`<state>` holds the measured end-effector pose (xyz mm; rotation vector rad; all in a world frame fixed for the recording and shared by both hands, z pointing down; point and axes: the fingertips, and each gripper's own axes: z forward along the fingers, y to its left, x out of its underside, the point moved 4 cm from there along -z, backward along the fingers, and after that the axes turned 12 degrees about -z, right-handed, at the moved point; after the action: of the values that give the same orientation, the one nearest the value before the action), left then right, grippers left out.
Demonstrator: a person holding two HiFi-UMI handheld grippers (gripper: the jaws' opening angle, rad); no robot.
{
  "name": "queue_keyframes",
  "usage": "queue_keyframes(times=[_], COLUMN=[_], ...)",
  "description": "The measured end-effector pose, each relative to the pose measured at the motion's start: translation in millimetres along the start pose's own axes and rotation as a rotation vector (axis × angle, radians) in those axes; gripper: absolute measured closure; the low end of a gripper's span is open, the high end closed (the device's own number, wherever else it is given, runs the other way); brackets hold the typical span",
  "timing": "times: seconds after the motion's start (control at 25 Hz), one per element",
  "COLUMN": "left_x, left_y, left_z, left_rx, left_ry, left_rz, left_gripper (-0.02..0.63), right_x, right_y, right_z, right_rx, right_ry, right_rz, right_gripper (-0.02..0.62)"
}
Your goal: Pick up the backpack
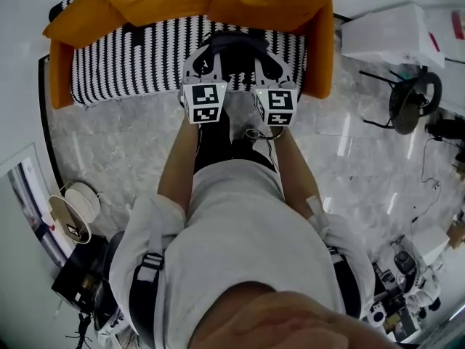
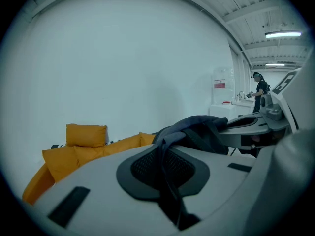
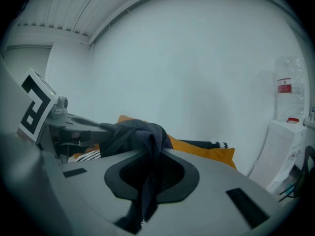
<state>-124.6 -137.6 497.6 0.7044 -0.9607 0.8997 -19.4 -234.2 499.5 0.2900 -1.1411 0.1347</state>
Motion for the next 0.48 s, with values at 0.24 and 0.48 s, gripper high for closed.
queue_keyframes(times=[0.24, 0.48], left_x=[-10, -16], left_y=[-29, -57], left_z=[-36, -73], left_rx=[-0.007, -0.018], left_ry=[-0.033, -0.066], left_rz=[-0.003, -0.025], left_gripper=[0.574, 0.574], right_x=[-11, -20], right_y=[-1, -2], right_z=[-44, -88], right_rx=[-0.001, 0.020], right_ry=[-0.024, -0.058], right_rz=[-0.029, -0.054], right_gripper=[0.538, 0.538])
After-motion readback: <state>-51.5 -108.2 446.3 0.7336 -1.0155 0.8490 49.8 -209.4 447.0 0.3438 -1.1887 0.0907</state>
